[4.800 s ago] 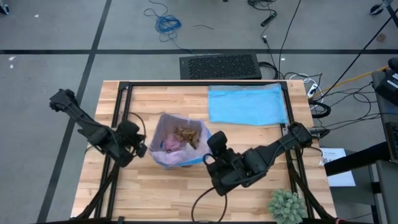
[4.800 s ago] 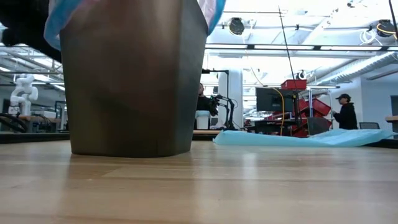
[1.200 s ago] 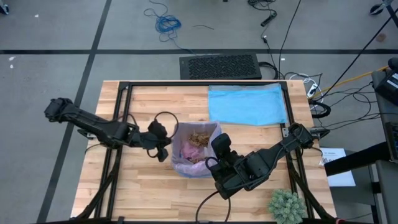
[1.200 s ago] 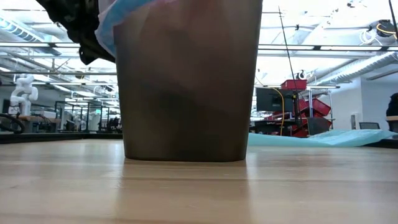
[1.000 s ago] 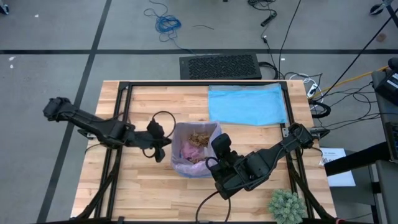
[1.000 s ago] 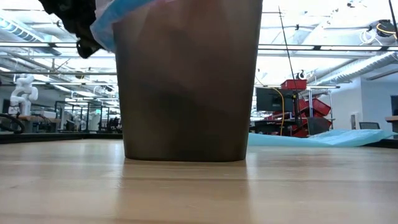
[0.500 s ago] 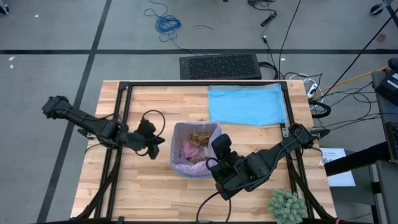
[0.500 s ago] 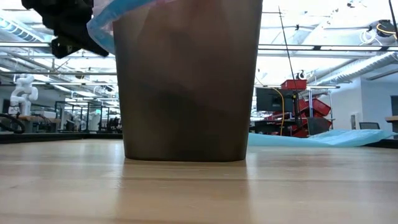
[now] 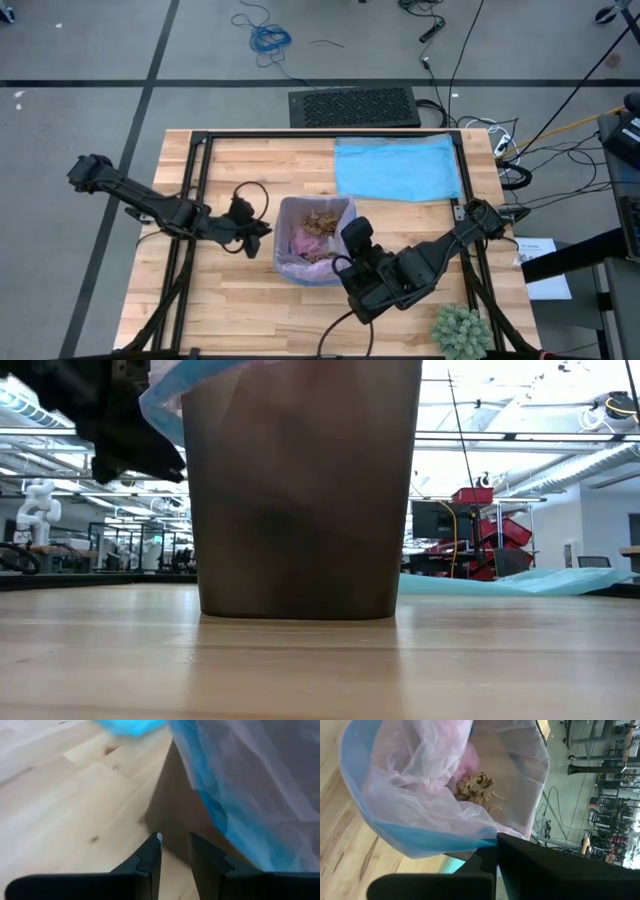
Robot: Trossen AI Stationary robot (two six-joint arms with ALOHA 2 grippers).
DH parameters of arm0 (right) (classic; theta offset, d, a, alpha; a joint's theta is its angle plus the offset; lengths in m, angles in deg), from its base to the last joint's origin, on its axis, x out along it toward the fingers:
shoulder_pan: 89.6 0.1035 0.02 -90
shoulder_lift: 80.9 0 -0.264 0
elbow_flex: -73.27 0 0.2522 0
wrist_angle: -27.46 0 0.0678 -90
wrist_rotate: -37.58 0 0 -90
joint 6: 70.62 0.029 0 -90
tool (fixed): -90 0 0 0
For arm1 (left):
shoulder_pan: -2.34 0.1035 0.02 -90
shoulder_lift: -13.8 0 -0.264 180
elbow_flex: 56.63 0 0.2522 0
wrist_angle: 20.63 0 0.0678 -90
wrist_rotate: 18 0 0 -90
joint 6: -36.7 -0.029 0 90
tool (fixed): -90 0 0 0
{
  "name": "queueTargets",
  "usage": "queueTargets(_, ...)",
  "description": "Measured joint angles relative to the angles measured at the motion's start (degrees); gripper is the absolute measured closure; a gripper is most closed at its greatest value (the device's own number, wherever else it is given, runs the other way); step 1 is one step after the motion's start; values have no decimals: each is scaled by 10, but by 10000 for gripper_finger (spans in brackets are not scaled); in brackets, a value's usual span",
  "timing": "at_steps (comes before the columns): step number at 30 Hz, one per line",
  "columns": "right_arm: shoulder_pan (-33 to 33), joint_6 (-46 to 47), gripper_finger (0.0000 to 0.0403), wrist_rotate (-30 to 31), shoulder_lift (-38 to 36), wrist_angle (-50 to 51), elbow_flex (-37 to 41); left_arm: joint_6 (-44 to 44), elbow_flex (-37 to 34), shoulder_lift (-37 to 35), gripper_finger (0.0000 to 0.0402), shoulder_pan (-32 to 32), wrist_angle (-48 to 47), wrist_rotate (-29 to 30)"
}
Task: Place trash/remove bag and relplace
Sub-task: Remove the trash bag from the trash bin
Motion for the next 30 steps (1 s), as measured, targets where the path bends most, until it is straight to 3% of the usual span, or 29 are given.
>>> queueTargets(4,0,0,403,0,0,0,0,-14,-61,-25,308,0,158,-6)
queueTargets(18,0,4,403,-2,0,0,0,-3,-182,-111,308,23,341,-39)
queueTargets(30,0,0,403,-1,0,-5,0,-2,-184,-81,308,62,347,-72)
